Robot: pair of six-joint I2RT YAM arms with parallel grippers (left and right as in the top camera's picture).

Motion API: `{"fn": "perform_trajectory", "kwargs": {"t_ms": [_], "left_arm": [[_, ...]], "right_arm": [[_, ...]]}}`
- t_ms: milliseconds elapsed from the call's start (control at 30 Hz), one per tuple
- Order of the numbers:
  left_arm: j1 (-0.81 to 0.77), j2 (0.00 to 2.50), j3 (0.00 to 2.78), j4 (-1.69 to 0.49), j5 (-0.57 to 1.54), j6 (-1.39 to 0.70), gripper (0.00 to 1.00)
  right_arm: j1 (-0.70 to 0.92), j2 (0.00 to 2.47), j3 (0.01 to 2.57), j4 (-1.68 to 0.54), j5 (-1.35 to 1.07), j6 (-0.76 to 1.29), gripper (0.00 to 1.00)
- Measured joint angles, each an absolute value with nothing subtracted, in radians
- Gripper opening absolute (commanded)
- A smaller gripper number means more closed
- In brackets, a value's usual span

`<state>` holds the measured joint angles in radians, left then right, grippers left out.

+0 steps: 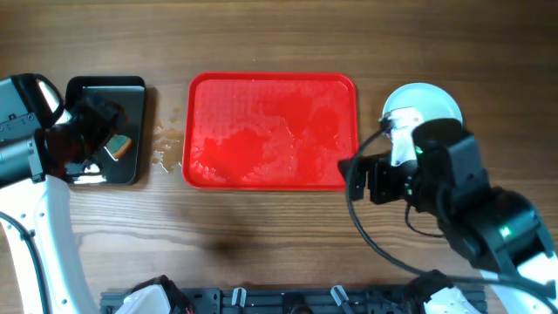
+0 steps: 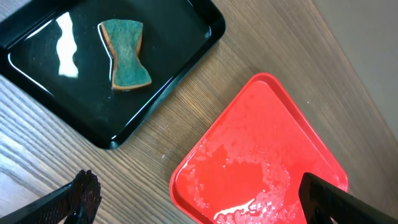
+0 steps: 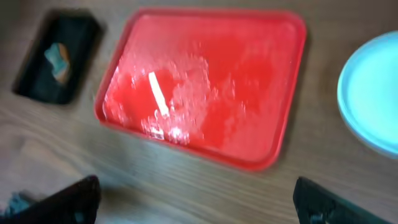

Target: Clean dirty plates on tray and stack at the side

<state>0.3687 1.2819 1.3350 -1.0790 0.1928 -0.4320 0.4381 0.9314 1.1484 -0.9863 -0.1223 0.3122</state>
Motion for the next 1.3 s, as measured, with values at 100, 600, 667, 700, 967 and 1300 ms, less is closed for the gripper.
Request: {"fn": "perform_trajectory", "kwargs": {"t_ms": [100, 600, 667, 700, 967, 1300], "left_arm": [[0.369, 1.282, 1.335, -1.081, 0.193, -0.432, 1.0], [0.369, 1.282, 1.335, -1.081, 0.197, -0.432, 1.0], [0.369, 1.282, 1.335, -1.081, 0.197, -0.432, 1.0], [0.369, 1.282, 1.335, -1.081, 0.197, -0.432, 1.0], [0.369, 1.282, 1.335, -1.081, 0.197, -0.432, 1.0], [0.369, 1.282, 1.335, -1.081, 0.197, -0.432, 1.0]], "right_arm": [[0.379, 0.774, 1.024, -0.854, -0.123, 0.312, 1.0], [0.186, 0.058, 0.242, -0.175, -0.195, 0.313, 1.0], [0.186, 0.029, 0.176, -0.077, -0.206, 0.316, 1.0], [0.186, 0.024, 0.148, -0.025, -0.209, 0.316, 1.0], [0.186, 0.019, 0.015, 0.095, -0.1, 0.316, 1.0], [0.186, 0.017, 0.007, 0.0, -0.047, 0.258, 1.0]]}}
